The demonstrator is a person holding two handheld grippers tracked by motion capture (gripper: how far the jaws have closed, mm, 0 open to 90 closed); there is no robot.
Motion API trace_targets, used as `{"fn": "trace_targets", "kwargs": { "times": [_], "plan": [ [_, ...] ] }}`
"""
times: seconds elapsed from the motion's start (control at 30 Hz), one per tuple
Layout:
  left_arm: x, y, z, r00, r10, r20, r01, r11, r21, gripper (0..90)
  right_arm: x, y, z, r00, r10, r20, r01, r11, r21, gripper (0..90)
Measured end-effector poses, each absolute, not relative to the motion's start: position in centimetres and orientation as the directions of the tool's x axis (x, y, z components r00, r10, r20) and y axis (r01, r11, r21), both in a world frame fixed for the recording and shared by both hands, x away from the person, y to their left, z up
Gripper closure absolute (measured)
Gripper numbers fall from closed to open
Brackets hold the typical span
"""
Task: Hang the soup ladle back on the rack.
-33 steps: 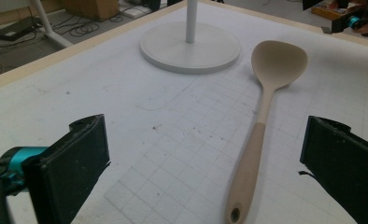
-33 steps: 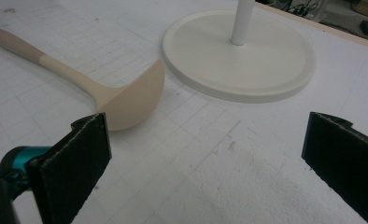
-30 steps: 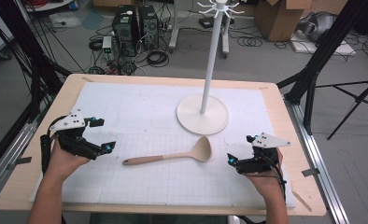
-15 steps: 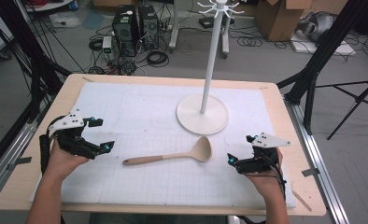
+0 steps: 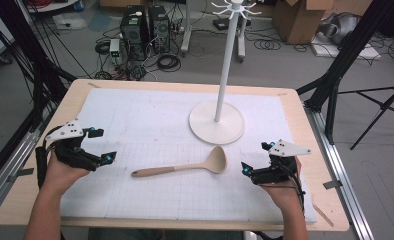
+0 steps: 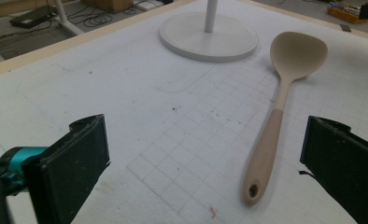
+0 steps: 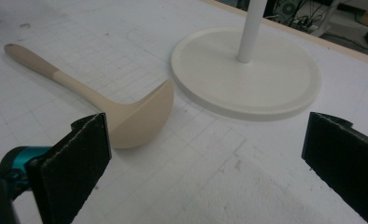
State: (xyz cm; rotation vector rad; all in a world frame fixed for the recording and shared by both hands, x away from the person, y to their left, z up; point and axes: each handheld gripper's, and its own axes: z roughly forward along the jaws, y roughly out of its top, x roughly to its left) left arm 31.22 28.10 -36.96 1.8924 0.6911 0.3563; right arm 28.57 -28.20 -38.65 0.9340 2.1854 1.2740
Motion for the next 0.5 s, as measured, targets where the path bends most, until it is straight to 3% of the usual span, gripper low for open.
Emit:
{"fn": "trace_targets", "kwargs": {
  "times": [0.5],
  "plan": [
    [30.9,29.9,-37.4,0.764,0.641,-0.077,0.328,-0.283,0.902,1.7,30.5,-24.4,-35.2,-0.763,0.642,-0.075,0.269,0.420,0.867,0.1]
  ]
}}
